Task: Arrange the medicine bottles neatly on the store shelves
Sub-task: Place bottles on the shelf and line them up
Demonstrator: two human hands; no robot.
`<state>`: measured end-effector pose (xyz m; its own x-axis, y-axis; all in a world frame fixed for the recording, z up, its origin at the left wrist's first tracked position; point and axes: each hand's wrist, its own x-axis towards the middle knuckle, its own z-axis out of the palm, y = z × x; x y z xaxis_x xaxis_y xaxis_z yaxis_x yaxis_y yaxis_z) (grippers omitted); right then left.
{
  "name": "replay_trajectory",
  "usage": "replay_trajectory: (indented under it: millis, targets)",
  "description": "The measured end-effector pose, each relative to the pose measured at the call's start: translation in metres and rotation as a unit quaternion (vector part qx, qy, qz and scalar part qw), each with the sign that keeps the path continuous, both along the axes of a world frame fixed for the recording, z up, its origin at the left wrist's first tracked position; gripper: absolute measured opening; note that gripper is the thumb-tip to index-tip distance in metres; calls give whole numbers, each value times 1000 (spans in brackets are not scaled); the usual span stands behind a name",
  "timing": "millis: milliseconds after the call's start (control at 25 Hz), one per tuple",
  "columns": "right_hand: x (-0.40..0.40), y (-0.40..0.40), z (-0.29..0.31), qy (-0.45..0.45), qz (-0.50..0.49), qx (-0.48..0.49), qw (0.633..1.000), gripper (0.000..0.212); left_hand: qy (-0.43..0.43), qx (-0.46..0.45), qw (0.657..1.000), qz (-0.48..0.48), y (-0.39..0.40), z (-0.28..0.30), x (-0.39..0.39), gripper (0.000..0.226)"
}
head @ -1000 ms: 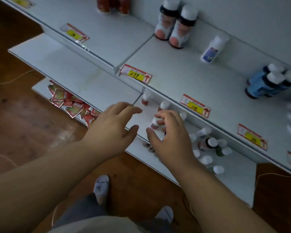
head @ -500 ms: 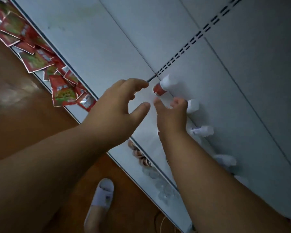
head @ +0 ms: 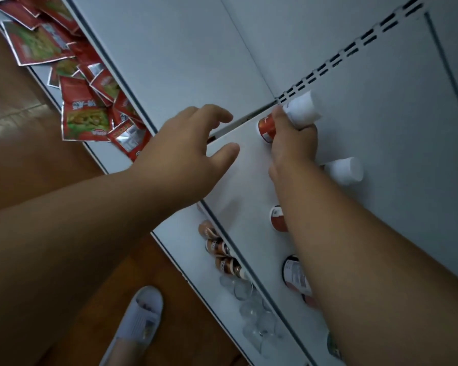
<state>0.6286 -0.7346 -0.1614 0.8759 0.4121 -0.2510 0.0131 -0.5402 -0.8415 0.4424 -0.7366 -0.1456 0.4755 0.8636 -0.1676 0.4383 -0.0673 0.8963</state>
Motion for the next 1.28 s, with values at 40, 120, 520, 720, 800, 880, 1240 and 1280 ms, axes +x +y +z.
replay_trajectory:
  millis: [40,120,520,720,800,880,1240,1280]
  targets:
    - [-12,-11,7,21,29,12,999,37,23,13,1000,-9,-3,4,-6,50]
    - [-40,-33,29,71,87,43,993,33,80,42,995,-42,-10,18,-22,54]
    - [-216,-72,283,241,281,118,921,44,-53,-93,988,111,-69,244,-178,60]
    - [-293,-49,396,275,291,185,897,33,-129,-127,975,131,-49,355,-253,58]
    - [-306,-36,424,284,305,207,885,32,-124,-91,980,124,-29,386,-277,71]
    - [-310,-20,442,303,296,217,880,34,-130,-84,979,130,-9,406,-285,81]
    - [-276,87,487,250,269,211,906,65,-105,-20,992,63,111,445,-232,87]
    - [-271,96,492,233,268,223,908,64,-90,-7,995,51,125,448,-226,84]
